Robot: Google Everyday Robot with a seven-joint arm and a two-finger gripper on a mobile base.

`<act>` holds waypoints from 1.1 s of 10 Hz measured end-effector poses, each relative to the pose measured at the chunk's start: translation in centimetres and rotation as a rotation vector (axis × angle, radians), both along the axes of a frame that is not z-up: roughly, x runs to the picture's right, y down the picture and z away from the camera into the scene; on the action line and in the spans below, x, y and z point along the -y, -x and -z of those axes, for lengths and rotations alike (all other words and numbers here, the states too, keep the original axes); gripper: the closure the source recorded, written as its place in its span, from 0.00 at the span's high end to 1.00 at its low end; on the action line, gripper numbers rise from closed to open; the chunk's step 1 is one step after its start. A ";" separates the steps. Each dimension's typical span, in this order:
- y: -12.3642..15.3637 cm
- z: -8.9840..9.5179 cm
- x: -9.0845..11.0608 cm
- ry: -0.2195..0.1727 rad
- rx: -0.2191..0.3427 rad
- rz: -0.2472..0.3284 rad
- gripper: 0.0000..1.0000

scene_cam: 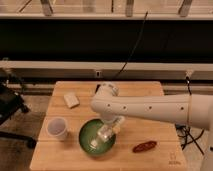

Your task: Place the bottle in the ceramic bowl

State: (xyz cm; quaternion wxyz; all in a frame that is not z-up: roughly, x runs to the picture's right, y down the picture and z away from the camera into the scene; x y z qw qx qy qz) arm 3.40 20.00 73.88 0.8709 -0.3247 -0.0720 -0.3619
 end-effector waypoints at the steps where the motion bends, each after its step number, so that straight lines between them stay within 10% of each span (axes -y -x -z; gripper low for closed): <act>1: 0.0 0.0 0.0 -0.001 0.003 0.005 0.04; 11: 1.3 0.1 0.0 -0.029 0.069 0.058 0.04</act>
